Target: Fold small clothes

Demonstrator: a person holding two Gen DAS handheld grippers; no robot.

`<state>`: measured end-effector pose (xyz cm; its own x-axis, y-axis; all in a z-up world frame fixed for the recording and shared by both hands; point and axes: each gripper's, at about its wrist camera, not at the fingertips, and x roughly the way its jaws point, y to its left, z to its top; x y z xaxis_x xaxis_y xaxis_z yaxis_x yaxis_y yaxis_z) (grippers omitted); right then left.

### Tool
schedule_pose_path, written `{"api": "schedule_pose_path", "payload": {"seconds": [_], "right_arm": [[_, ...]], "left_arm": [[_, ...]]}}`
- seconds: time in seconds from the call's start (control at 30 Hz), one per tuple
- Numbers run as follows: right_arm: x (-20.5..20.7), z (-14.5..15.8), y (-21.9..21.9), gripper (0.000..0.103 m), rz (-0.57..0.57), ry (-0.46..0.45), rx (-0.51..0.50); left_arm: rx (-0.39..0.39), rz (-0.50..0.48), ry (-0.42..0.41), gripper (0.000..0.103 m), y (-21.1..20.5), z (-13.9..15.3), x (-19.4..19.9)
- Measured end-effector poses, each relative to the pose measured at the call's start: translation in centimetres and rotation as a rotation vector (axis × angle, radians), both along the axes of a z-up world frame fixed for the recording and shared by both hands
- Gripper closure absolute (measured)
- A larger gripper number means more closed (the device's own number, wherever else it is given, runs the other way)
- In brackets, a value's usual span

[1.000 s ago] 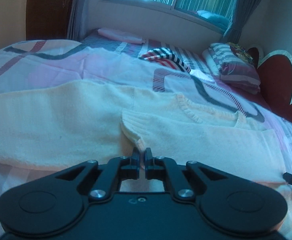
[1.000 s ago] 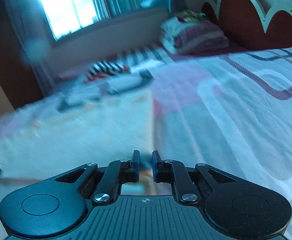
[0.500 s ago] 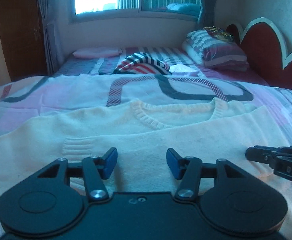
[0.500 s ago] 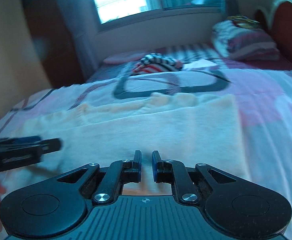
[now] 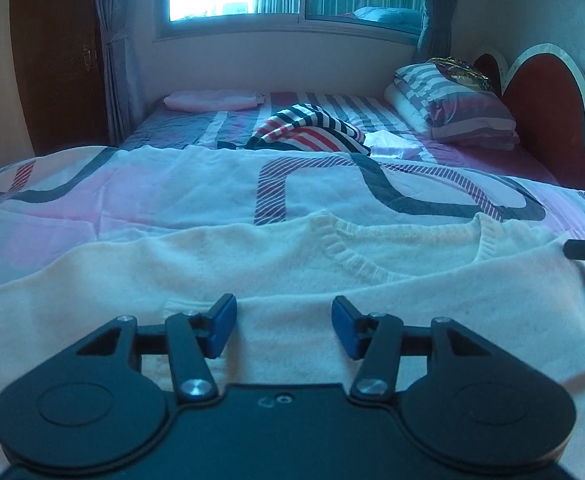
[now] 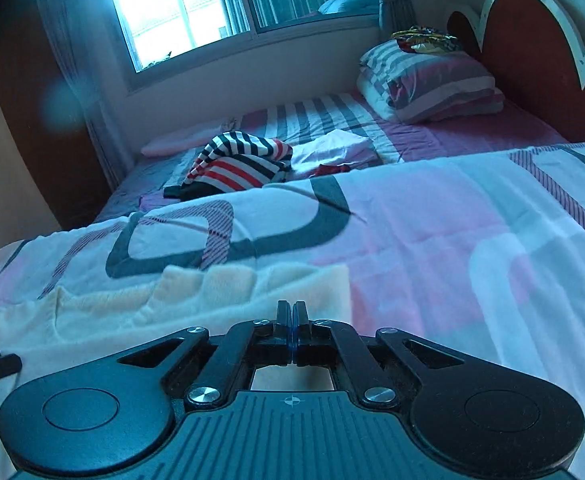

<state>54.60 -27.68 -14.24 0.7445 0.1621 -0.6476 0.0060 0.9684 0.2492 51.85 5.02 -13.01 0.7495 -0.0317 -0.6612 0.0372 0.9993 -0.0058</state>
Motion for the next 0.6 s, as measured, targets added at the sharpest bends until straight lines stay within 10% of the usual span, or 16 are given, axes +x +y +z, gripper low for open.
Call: {"api": "schedule_pose_path", "payload": {"seconds": [0.6], "right_arm": [[-0.7, -0.1, 0.1, 0.103, 0.013, 0.068, -0.101]], "left_arm": [[0.054, -0.013, 0.008, 0.050, 0.3, 0.5, -1.0]]}}
